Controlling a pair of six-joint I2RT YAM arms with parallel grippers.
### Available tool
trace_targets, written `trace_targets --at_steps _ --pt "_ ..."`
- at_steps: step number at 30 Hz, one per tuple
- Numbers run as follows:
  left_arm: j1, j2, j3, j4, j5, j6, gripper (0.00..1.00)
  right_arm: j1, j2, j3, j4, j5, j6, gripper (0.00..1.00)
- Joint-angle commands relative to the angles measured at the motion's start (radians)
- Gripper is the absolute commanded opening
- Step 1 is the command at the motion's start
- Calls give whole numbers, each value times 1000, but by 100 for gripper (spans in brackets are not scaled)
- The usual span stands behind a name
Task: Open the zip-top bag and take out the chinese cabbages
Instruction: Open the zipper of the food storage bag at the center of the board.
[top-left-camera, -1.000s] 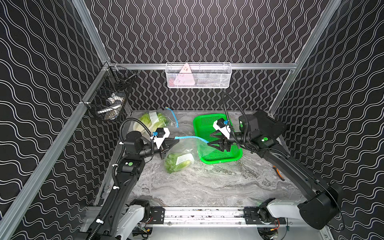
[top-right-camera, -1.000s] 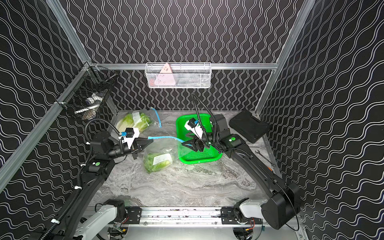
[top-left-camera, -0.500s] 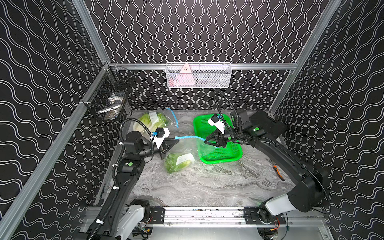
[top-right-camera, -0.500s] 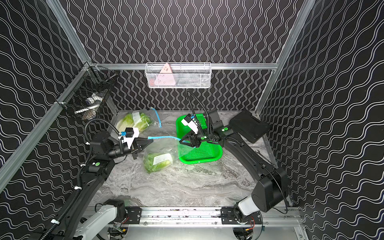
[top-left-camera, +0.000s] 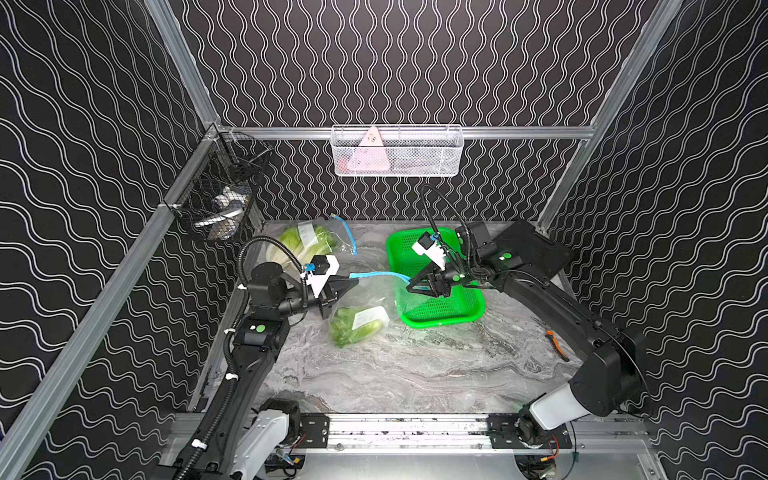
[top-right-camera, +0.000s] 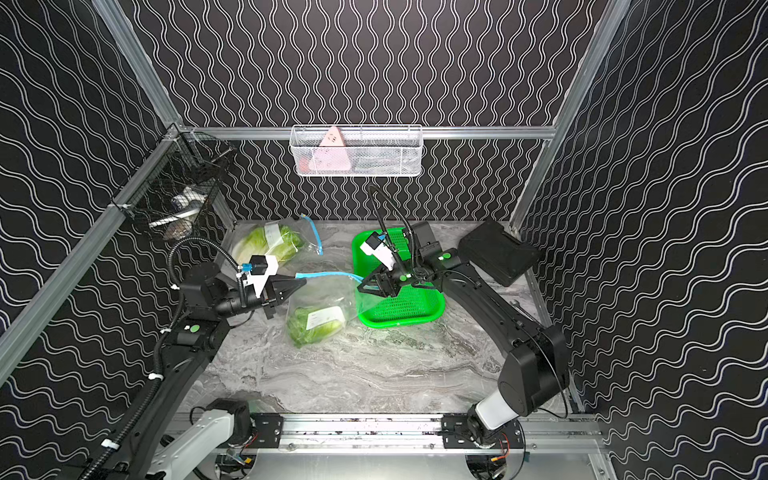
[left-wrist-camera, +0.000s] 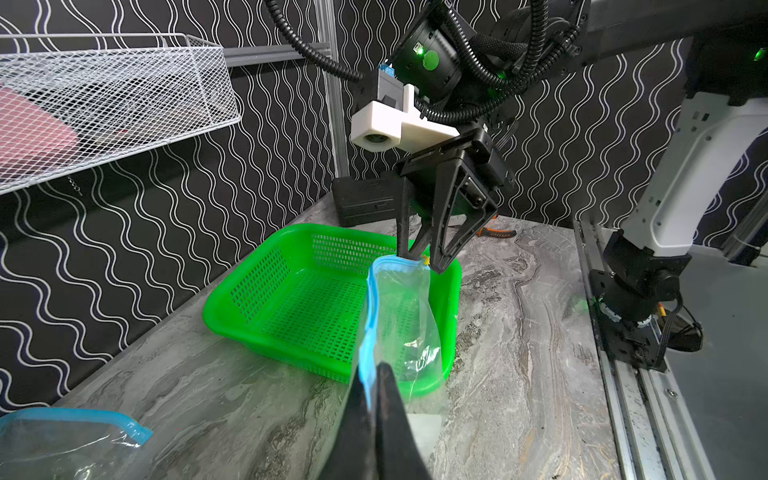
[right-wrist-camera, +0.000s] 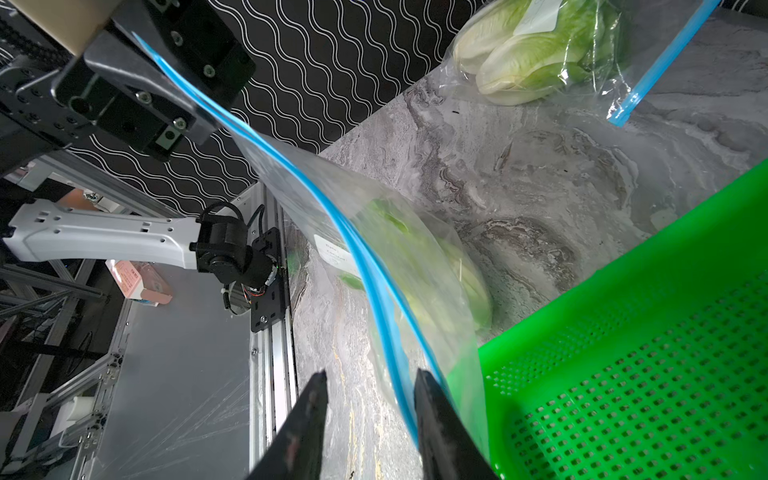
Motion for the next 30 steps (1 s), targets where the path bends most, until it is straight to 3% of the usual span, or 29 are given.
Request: trace_targets --at_steps 1,3,7,11,12,13,14,17,20,24,27,30 --pt "0 -6 0 30 11 4 0 16 9 13 -39 -38 -63 38" --pt "0 -5 -2 34 13 0 0 41 13 8 -64 -34 -116 42" --pt "0 -5 1 23 12 8 0 95 27 15 -26 103 -138 45" --pt "0 1 4 40 -39 -69 0 129 1 -3 5 129 -191 35" --pt "0 8 10 40 -56 -95 4 133 -17 -25 15 139 -208 31" --pt "0 18 23 30 -71 -119 27 136 -41 -54 31 149 -223 27" --pt "0 31 40 9 -84 -136 43 136 -65 -84 54 164 -229 20" --pt "-1 76 79 -6 -57 -205 58 136 -109 -139 100 198 -223 1" --pt "-1 89 82 64 -32 -310 66 136 -105 -139 84 193 -230 0" --pt "0 56 88 101 -87 -387 83 136 -96 -134 73 233 -236 0" --pt "0 56 198 -17 -177 -414 98 138 -124 -166 109 288 -273 0" --pt "-5 136 396 -275 -246 -432 99 152 -185 -255 239 376 -337 0"
